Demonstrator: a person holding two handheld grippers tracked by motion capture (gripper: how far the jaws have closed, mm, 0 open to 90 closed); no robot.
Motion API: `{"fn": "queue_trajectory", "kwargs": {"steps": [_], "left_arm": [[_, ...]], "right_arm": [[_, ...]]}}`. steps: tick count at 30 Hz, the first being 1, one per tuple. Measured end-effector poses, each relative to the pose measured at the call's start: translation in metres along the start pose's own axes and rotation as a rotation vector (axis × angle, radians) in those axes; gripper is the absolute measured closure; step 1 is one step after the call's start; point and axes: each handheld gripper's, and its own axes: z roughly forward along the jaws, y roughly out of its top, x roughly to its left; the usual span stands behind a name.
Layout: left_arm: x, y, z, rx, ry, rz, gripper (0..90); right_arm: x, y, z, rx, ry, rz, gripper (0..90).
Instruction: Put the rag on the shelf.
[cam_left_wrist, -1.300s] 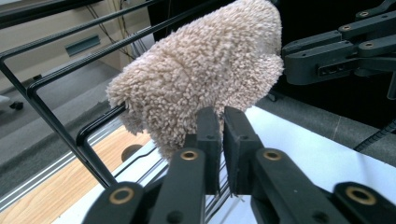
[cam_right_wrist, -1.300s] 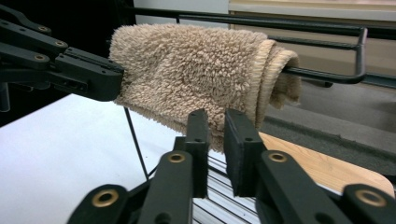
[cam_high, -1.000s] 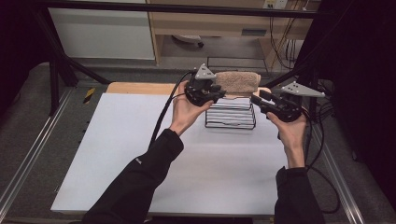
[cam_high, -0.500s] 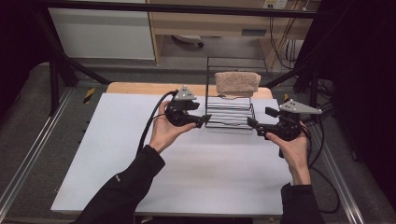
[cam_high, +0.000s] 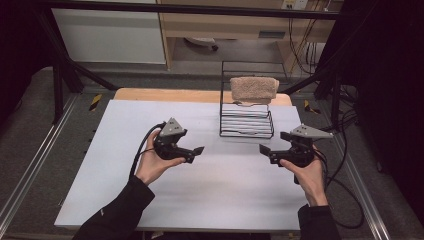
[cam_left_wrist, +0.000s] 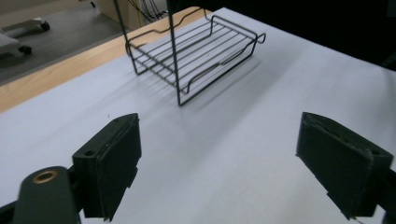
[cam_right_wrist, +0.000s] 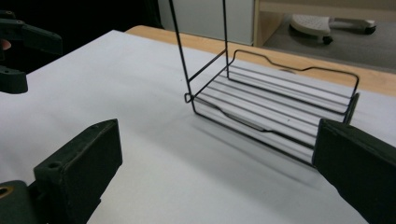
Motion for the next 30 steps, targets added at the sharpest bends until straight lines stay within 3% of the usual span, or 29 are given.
{"fn": "queue_trajectory", "kwargs": {"steps": [6,10,16,23,30], "left_arm": [[0.013,-0.038,-0.017,0.009,0.037,-0.051,10.7],[0.02,-0.06,-0.03,0.021,0.054,-0.079,10.1],[0.03,-0.092,-0.048,0.028,0.077,-0.122,10.0],[0.042,-0.125,-0.062,0.049,0.099,-0.156,10.0],[0.047,-0.137,-0.077,0.053,0.117,-0.147,8.3]], "right_arm": [[0.004,-0.02,0.007,0.035,0.012,0.026,0.5],[0.009,-0.032,0.009,0.057,-0.002,-0.01,0.5],[0.013,-0.049,0.011,0.088,0.014,-0.051,0.4],[0.011,-0.068,0.013,0.127,0.034,-0.041,0.5],[0.004,-0.091,0.011,0.167,0.043,-0.009,0.5]]}}
